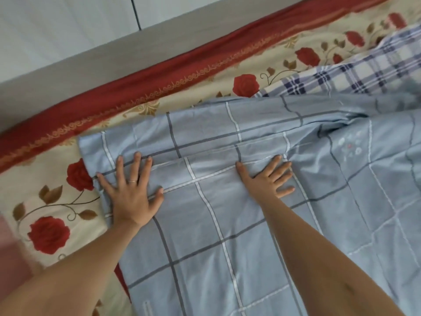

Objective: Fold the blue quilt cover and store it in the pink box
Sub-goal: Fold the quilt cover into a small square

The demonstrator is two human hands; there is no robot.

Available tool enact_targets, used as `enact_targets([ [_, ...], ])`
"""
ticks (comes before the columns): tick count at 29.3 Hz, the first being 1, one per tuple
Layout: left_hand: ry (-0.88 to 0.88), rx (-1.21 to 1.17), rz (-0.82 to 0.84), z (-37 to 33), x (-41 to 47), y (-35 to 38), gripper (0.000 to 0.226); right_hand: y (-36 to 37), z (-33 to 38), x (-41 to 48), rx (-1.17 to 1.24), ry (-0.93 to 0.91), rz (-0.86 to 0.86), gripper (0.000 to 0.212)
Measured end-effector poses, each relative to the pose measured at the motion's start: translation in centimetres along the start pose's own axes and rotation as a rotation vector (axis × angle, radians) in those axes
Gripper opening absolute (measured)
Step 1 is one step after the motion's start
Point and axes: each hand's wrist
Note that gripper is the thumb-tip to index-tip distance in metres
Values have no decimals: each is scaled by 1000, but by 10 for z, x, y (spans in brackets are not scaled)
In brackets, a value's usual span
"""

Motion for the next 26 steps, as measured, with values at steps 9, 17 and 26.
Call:
enact_targets([
  [9, 10, -23, 78, 1, 9, -21, 75, -54, 25, 11, 351, -226, -557, 47],
  [17, 13, -13, -33, -1, 11, 1, 79, -118, 127, 102, -402, -750, 66, 65],
  [26, 18, -7, -43, 5, 11, -3, 76, -110, 175, 122, -231, -1014, 285, 12],
])
Point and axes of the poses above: each hand's wrist, its own x-axis towards the middle knuckle, its own y-axis out of the palm, z = x × y, and after that the axes turned 1 degree about -y, right-handed
